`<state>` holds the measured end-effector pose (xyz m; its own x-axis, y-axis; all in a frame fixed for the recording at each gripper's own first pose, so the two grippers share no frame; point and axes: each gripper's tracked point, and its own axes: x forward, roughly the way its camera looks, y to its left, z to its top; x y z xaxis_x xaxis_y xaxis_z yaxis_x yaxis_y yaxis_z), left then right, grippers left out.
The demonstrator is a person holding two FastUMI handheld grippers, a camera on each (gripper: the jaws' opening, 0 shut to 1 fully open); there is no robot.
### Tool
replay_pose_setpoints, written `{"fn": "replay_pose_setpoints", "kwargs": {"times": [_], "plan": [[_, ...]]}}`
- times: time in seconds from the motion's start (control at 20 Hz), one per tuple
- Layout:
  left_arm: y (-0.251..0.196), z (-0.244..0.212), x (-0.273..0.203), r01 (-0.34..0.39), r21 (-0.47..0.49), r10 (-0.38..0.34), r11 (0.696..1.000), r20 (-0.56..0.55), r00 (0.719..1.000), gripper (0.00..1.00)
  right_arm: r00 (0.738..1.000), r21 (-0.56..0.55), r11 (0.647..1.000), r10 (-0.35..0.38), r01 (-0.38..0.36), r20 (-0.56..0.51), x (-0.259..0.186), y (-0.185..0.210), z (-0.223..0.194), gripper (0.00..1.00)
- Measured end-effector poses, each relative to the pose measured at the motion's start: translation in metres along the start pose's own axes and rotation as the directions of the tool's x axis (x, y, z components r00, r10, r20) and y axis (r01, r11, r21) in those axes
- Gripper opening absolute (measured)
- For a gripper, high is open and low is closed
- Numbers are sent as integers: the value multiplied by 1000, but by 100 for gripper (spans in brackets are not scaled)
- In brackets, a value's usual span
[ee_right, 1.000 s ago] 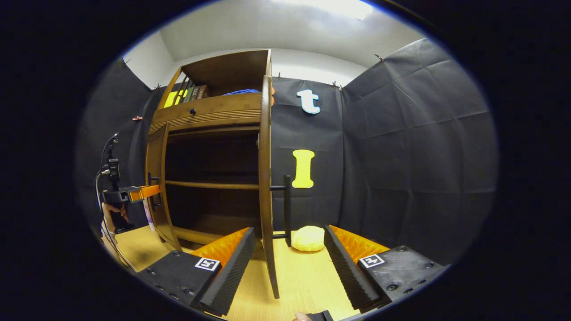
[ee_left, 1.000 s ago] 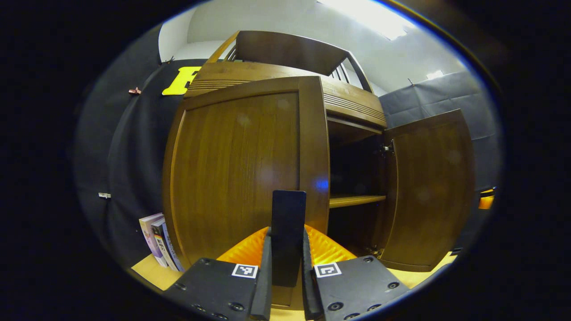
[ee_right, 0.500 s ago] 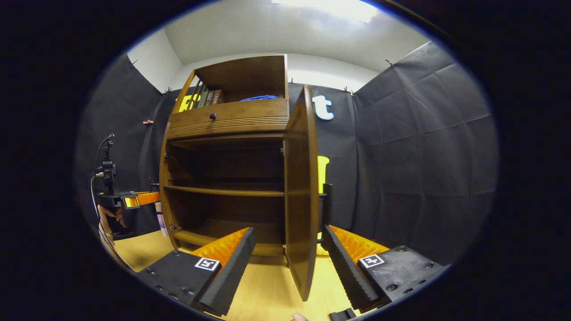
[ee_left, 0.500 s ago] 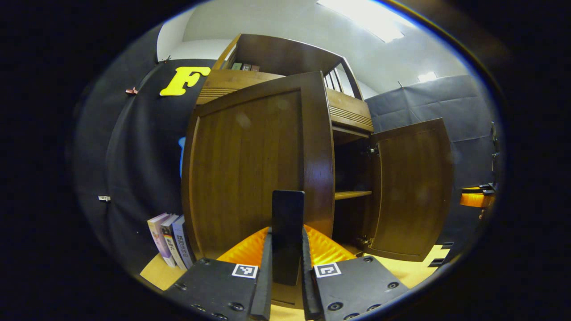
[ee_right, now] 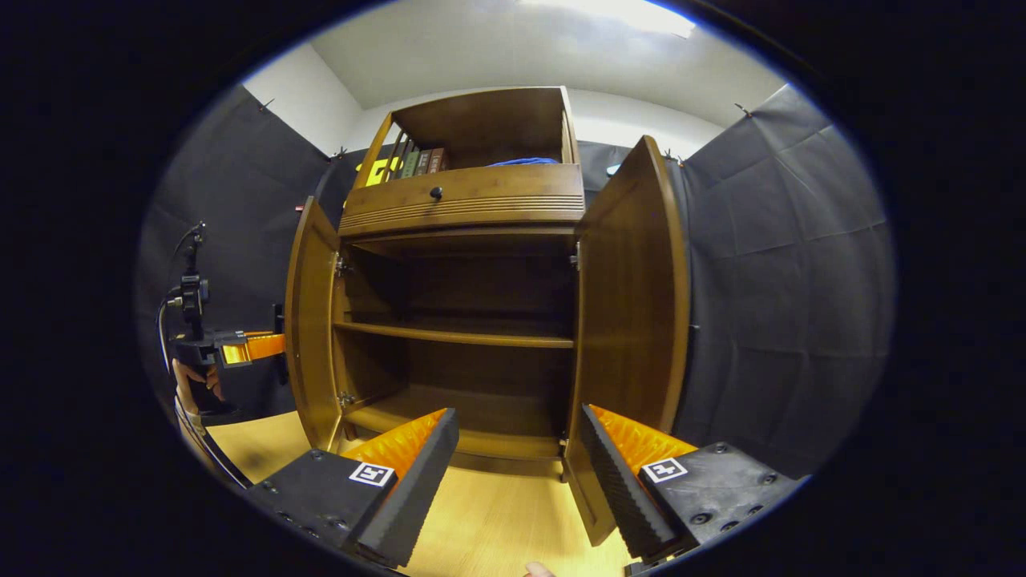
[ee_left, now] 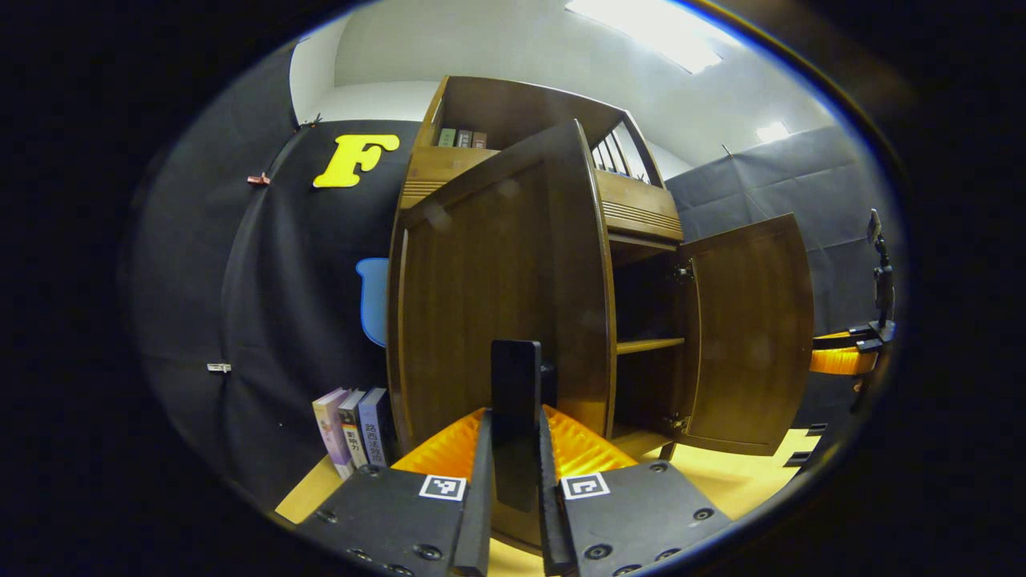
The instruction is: Open the right door of the double-door shoe cabinet with the right hand, and open the left door with the left hand.
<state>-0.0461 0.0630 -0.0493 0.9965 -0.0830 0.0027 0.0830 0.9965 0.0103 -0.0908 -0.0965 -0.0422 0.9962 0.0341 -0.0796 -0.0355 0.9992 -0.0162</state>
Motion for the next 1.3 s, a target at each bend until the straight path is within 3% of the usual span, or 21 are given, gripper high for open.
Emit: {"fn": "replay_pose_setpoints", "kwargs": {"times": [0.2, 0.5, 0.65, 0.75, 0.8, 0.85, 0.9, 1.15, 1.3], "plan": [[17, 3, -14, -40, 2, 40, 999, 5, 999, 28, 1000, -44, 999, 5, -6, -20, 13, 13, -10, 98], [52, 0, -33, -150, 55, 150, 987, 5, 989, 23, 994, -9, 994, 105, -105, -22, 23, 46, -14, 99], [69, -1, -41, -193, 33, 193, 981, 3, 981, 23, 992, -4, 992, 125, -125, -17, 27, 54, -14, 96], [80, 2, -52, -224, 32, 224, 974, 3, 975, 20, 992, -8, 992, 125, -126, -13, 29, 56, -13, 98], [86, 4, -58, -242, 34, 242, 970, 10, 970, 12, 992, -10, 992, 124, -124, -12, 31, 57, -11, 96], [91, 8, -65, -261, 37, 261, 965, 16, 965, 18, 993, -8, 993, 122, -122, -8, 32, 57, -10, 98], [93, 11, -73, -276, 40, 275, 960, 19, 961, 18, 993, -1, 993, 119, -119, -3, 34, 57, -8, 96], [69, 14, -100, -252, 8, 252, 968, -49, 966, 20, 992, 58, 991, 124, -124, 7, 43, 63, -7, 97], [32, 23, -109, -182, -6, 182, 983, -39, 983, 27, 997, 11, 997, 77, -77, 22, 51, 55, -4, 97]]}}
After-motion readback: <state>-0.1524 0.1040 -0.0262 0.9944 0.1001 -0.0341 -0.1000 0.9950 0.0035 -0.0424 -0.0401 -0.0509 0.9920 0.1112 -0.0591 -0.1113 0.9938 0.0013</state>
